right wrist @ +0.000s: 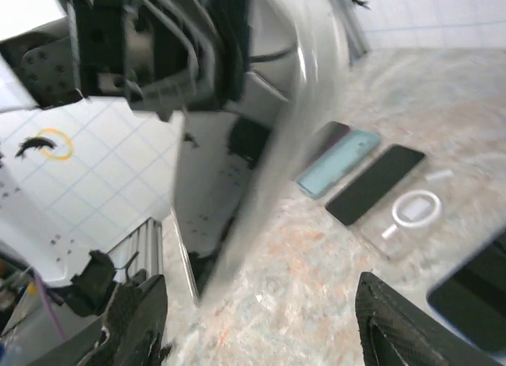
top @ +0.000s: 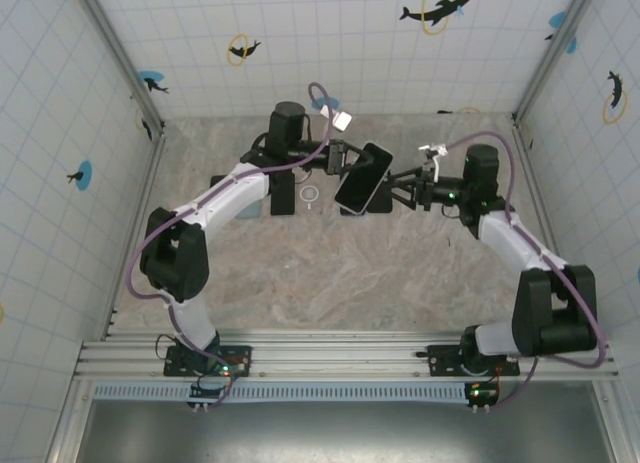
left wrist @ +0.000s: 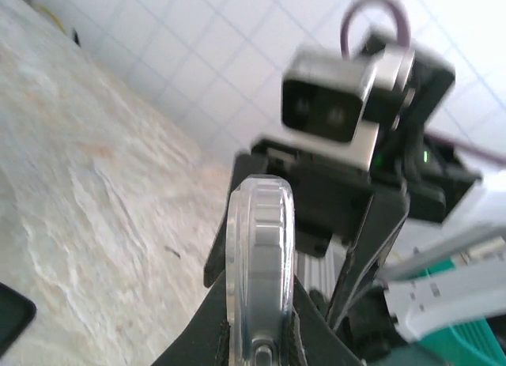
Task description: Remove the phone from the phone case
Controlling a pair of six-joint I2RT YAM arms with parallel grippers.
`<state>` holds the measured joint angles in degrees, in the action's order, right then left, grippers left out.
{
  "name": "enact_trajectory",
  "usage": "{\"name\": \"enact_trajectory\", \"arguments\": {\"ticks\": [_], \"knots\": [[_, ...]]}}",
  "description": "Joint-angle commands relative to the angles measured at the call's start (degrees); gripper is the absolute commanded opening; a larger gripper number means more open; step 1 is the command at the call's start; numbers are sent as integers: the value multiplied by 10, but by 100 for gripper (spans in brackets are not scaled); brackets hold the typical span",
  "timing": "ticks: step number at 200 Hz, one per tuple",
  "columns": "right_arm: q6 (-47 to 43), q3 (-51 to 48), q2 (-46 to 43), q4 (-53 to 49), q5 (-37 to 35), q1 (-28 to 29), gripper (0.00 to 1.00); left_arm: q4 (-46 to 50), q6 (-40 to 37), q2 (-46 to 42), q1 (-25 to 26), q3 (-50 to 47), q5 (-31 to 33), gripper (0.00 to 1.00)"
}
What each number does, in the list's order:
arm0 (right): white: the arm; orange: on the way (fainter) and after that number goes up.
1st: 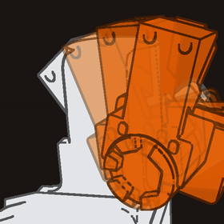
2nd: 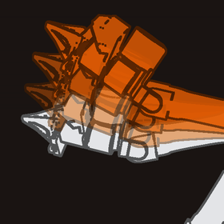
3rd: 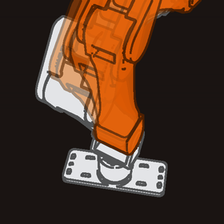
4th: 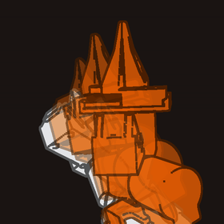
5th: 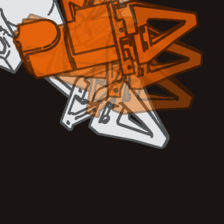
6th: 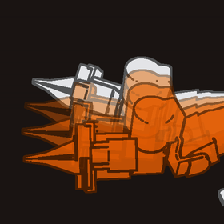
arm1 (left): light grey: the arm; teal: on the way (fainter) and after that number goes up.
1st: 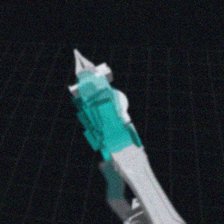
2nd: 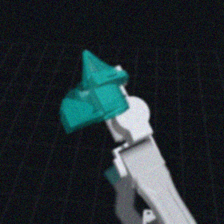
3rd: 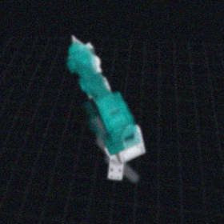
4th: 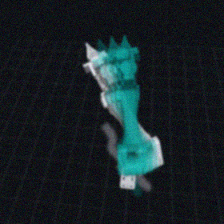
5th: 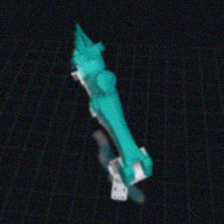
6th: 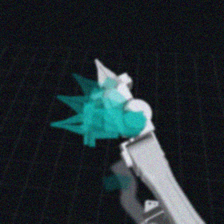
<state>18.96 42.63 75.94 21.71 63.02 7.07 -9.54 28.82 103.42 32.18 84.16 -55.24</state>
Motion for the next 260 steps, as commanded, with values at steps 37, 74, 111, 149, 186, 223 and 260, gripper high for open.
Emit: {"name": "enact_trajectory", "arguments": {"ticks": [37,74,111,149,186,223,260], "knots": [[411,-198,-91,391,-249,38,64,-349,242,-79,18,-135,285,0],[492,-242,-98,481,-378,124,61,-429,306,-67,59,-170,398,0],[549,-266,-79,563,-456,167,54,-508,364,-59,89,-199,475,0],[569,-265,-50,650,-477,201,47,-509,378,-54,111,-200,516,0],[585,-246,-13,694,-469,215,39,-514,394,-42,125,-195,532,0],[602,-233,21,734,-464,223,30,-519,403,-36,132,-193,537,0],[605,-222,35,744,-457,224,25,-528,405,-33,133,-195,535,0]]}}
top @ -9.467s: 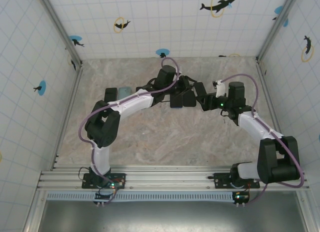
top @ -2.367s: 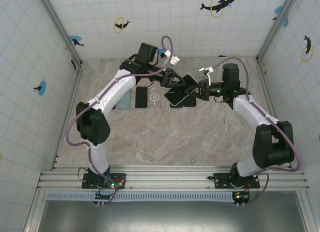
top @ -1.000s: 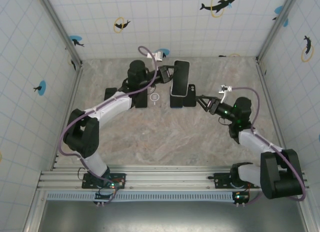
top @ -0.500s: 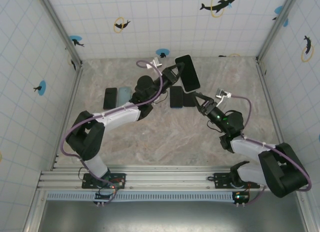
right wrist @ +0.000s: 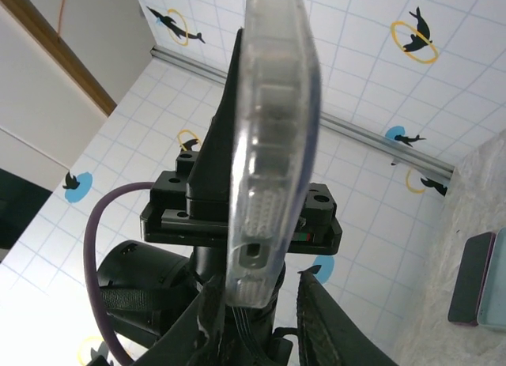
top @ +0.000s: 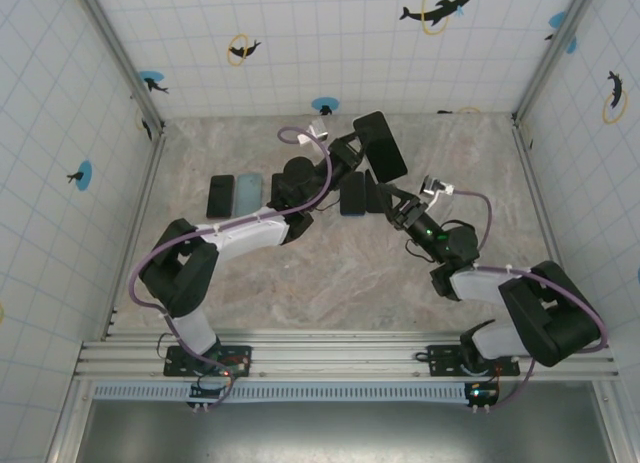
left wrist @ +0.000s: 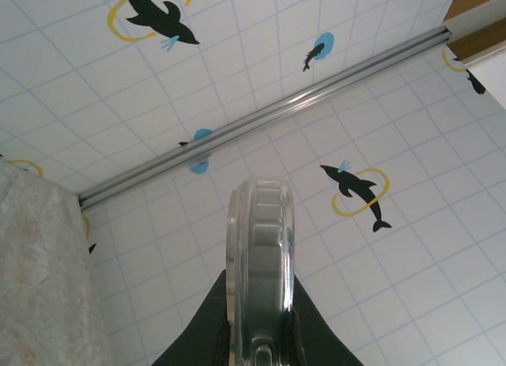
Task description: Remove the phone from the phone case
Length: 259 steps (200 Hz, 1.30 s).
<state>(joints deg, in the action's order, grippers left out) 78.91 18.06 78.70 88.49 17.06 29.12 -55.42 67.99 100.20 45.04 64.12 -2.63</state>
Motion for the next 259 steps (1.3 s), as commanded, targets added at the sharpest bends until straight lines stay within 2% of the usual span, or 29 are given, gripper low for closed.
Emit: {"name": "enact_trajectory", "arguments": {"ticks": [1,46,64,103,124,144,173,218,259], "knots": [[6,24,8,76,2,3,24,-70,13,-1,4,5,9,0],[0,27,12,71,6,-2,20,-68,22,2,4,10,-1,0],[-17,37,9,50,21,-3,16,-67,24,0,4,7,-3,0],[-135,31,-43,-118,41,-18,7,-65,43,-2,4,19,-8,0],[-168,15,-69,-179,23,-34,4,-66,64,0,4,33,-25,0],[-184,11,-82,-221,12,-44,2,-66,88,0,5,41,-41,0],[-267,25,-107,-345,1,-46,2,-67,125,-5,5,42,-58,0],[-317,22,-128,-425,-17,-61,1,-56,144,-13,5,52,-84,0],[-327,27,-141,-447,-11,-74,2,-84,171,-4,5,73,-103,0]]}}
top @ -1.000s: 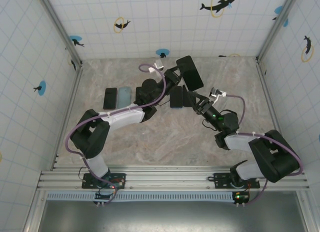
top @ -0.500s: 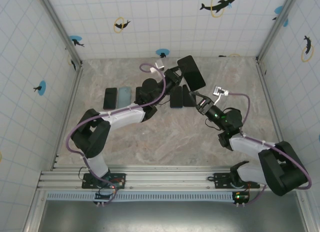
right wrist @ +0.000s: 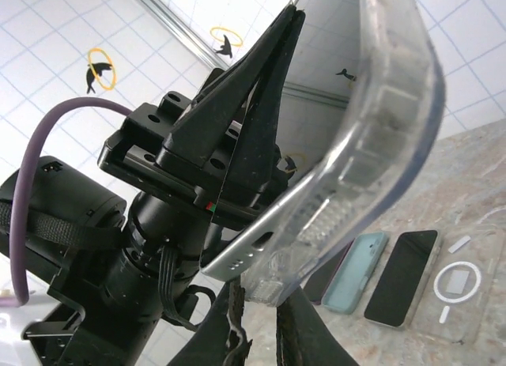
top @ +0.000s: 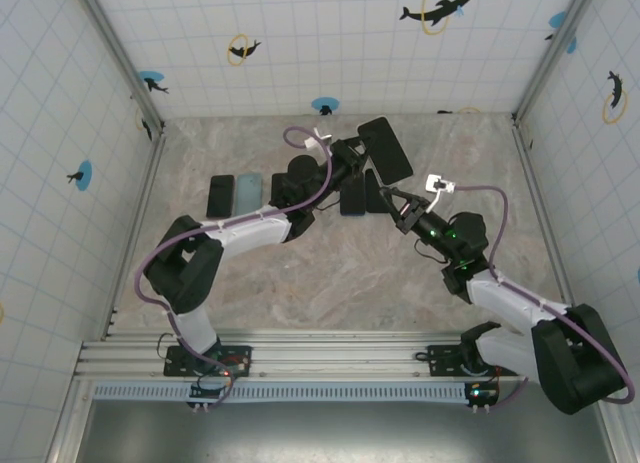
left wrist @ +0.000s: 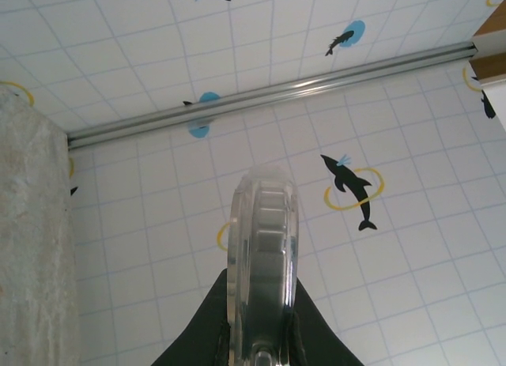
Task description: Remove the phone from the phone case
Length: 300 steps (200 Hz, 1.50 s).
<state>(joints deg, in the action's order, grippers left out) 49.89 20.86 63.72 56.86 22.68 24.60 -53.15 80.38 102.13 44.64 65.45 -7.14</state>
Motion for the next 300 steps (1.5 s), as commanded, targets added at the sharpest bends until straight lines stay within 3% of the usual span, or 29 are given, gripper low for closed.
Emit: {"name": "enact_trajectory", "arguments": {"ticks": [1,24,45,67,93,112,172,209,245,300], "knots": [[-35,-2,9,-129,-67,-29,2,-107,46,-23,8,60,-59,0],[-28,-1,5,-98,-42,-37,6,-63,1,-35,6,57,-71,0],[-38,3,-4,-100,-12,-54,24,-69,-15,-36,-10,43,-93,0],[-63,10,-18,-96,72,-81,39,-35,-85,-41,-33,50,-139,0],[-124,36,-29,-126,170,-104,49,-15,-163,-44,-59,61,-196,0],[-211,72,-28,-213,243,-121,52,-11,-220,-40,-79,82,-258,0],[-445,224,44,-412,370,-127,53,79,-455,-63,-114,112,-431,0],[-523,259,75,-428,406,-119,48,150,-558,-84,-116,128,-477,0],[-537,291,111,-417,448,-108,42,191,-576,-77,-116,159,-535,0],[-552,303,124,-414,447,-93,29,182,-557,-68,-118,170,-554,0]]}}
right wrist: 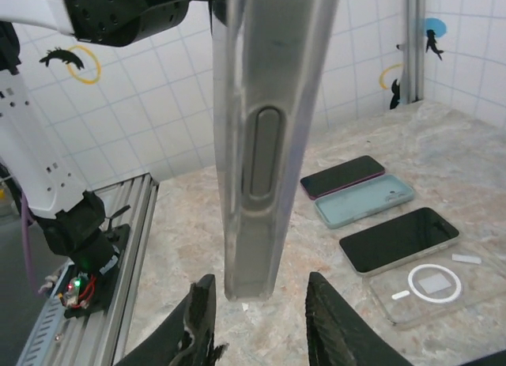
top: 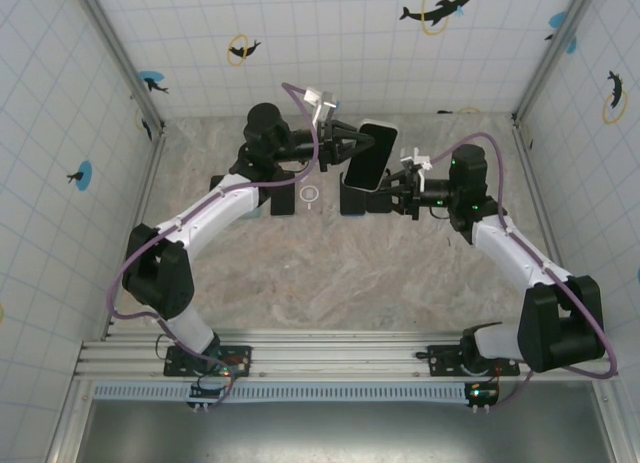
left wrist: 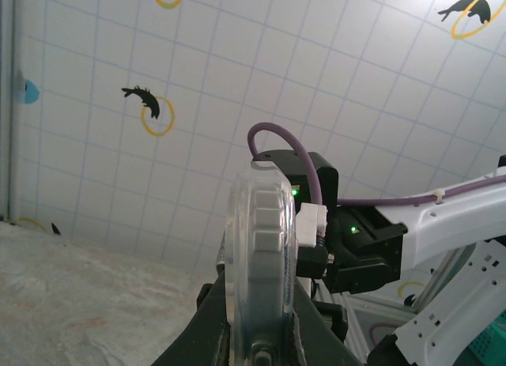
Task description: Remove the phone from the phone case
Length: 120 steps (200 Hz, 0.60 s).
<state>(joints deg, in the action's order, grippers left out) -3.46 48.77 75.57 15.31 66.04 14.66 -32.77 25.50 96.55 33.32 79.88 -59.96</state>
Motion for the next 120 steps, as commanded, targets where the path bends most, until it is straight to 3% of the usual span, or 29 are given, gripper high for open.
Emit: {"name": "enact_trajectory", "arguments": {"ticks": [1,120], "knots": [[-18,24,5,2,14,6,28,-22,-8,-12,-4,26,-27,0],[9,24,7,32,17,11,27,-25,18,-5,-2,27,-38,0]]}}
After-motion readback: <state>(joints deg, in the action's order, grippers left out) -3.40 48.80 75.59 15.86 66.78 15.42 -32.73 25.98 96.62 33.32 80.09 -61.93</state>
